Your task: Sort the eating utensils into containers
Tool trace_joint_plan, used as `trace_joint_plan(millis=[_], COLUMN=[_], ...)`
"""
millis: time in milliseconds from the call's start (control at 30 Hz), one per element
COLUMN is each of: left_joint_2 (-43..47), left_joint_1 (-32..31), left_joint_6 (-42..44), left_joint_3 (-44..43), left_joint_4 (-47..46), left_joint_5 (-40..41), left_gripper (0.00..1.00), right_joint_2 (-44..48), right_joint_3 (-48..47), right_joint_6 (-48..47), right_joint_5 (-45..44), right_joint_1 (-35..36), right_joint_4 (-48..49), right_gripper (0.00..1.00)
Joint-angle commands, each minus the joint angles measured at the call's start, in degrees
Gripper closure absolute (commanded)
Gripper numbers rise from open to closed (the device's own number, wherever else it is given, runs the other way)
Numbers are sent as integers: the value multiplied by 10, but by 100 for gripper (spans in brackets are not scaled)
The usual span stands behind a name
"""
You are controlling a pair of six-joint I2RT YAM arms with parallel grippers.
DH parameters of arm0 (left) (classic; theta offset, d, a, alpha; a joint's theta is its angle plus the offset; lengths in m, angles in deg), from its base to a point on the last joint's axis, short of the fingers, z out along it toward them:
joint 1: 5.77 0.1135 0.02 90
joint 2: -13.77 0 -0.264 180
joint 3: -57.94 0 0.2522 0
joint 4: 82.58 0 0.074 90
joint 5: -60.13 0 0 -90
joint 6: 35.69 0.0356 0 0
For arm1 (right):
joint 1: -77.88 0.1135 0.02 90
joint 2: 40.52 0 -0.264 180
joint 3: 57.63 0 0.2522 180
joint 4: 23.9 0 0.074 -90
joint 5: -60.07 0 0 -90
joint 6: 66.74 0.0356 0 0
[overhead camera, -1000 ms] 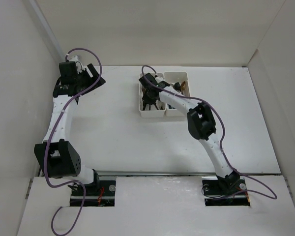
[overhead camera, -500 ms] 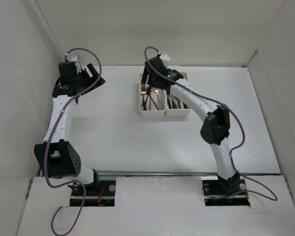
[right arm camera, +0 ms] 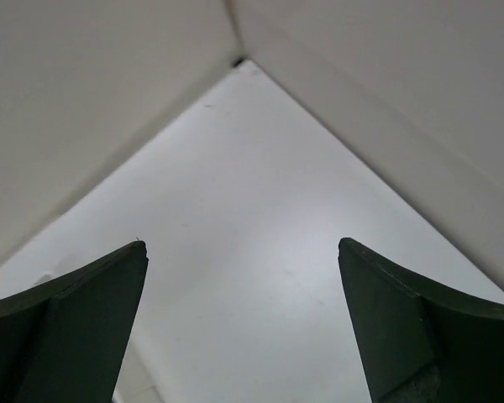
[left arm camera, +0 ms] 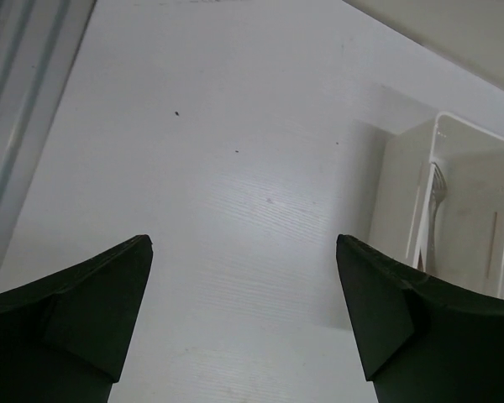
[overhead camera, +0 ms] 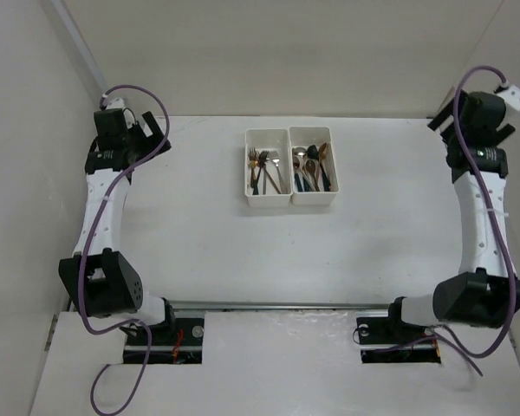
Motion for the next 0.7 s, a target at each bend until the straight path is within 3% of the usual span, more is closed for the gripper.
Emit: trace_joint_plan(millis=[0, 167, 367, 667], left_joint_2=[36, 47, 52, 64], left_joint_1=[15, 21, 31, 31], left_joint_6=[18, 31, 31, 36], left_joint_3=[-24, -9, 4, 25], left_joint_4=[-7, -12, -18, -28], left_joint_5=[41, 52, 52, 52], left_gripper=[11, 8, 1, 1], right_joint_2=[47, 58, 64, 76], right_joint_3=[63, 88, 82, 88], right_joint_6=[1, 44, 55, 60], right_joint_5=[-2, -98, -84, -60], right_joint_1=[-43, -49, -49, -49], right_joint_4=[40, 34, 34, 63], right_gripper=[0, 0, 0, 0])
